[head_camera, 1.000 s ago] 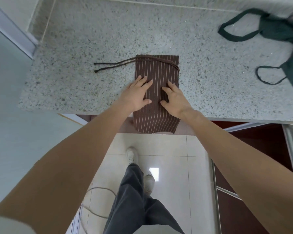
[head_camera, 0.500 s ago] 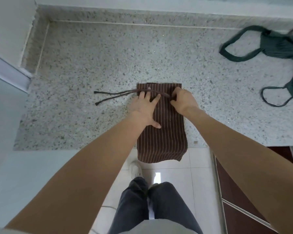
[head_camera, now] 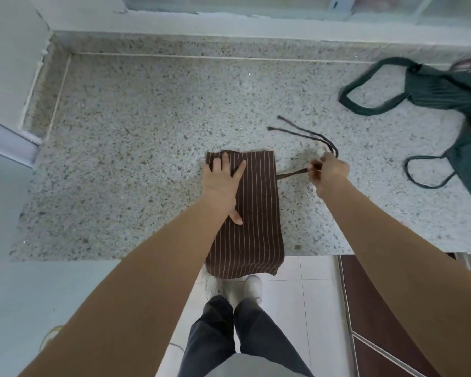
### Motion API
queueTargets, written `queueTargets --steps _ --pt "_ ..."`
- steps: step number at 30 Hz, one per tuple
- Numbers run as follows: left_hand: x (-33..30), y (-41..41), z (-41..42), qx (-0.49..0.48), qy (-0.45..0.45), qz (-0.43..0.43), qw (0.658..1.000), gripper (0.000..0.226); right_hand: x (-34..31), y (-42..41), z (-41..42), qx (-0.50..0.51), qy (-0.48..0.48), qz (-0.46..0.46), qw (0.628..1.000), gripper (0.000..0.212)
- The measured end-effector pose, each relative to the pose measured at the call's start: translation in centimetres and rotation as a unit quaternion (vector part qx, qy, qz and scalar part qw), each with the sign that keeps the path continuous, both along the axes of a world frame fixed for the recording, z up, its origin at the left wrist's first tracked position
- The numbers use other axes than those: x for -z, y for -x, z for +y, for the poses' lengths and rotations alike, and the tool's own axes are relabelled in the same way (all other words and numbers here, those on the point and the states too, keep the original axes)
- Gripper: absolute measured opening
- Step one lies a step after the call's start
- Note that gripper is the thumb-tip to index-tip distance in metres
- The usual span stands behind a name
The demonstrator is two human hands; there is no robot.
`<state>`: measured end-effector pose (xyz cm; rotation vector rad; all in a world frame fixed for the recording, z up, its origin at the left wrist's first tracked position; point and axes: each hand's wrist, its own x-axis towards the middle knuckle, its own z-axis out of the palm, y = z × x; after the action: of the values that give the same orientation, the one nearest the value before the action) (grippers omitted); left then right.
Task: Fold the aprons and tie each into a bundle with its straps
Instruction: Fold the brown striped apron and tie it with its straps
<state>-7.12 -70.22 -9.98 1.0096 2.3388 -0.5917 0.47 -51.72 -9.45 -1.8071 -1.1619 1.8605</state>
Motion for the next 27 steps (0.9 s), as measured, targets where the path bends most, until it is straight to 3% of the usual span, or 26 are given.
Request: queueTargets --steps 1,3,5,7,10,12,14,17,20,24,27 --pt "0.0 0.0 0.0 -0.003 -0.001 0.001 1.000 0.145 0.4 -0.3 -0.4 -0.026 -0.009 -0.005 1.000 0.017" --pt "0.1 0.0 0.1 -0.009 -0.003 0.000 1.000 0.144 1.2 -0.8 -1.4 -0.126 -0.050 -0.059 0.989 0.051" --pt "0.1 -0.1 0.1 -0.014 -0.002 -0.002 1.000 0.145 1.2 -1.0 -3.0 -0.242 -0.144 -0.139 0.949 0.083" --pt "0.2 0.0 0.1 -0.017 -0.002 0.000 1.000 0.145 0.7 -1.2 -4.8 -0.324 -0.246 -0.164 0.899 0.091" --pt "0.5 0.0 0.2 -0.001 -0.002 0.009 1.000 0.146 0.9 -1.6 -6.0 -0.443 -0.387 -0.179 0.789 0.064" --pt "0.6 0.0 0.4 0.021 0.001 0.009 1.000 0.146 1.4 -1.6 -6.5 -0.551 -0.387 -0.149 0.724 0.035" --pt "0.4 0.8 0.5 0.019 -0.031 -0.016 0.999 0.137 2.1 -1.5 -7.0 -0.617 -0.346 -0.134 0.694 0.027" --pt "0.3 2.7 0.7 0.002 -0.152 -0.028 0.988 0.108 2.4 -0.8 -7.2 -0.611 -0.327 -0.142 0.707 0.025" --pt "0.7 4.1 1.1 -0.012 -0.181 -0.043 0.982 0.117 2.5 0.2 -6.6 -0.599 -0.280 -0.159 0.733 0.018" --pt "0.6 5.1 2.2 0.006 -0.121 -0.028 0.992 0.127 1.2 1.0 -5.7 -0.490 -0.046 -0.093 0.865 0.024" --pt "0.1 5.2 2.8 0.008 -0.119 -0.022 0.993 0.104 -0.2 0.6 -4.8 -0.399 0.117 -0.052 0.908 0.037"
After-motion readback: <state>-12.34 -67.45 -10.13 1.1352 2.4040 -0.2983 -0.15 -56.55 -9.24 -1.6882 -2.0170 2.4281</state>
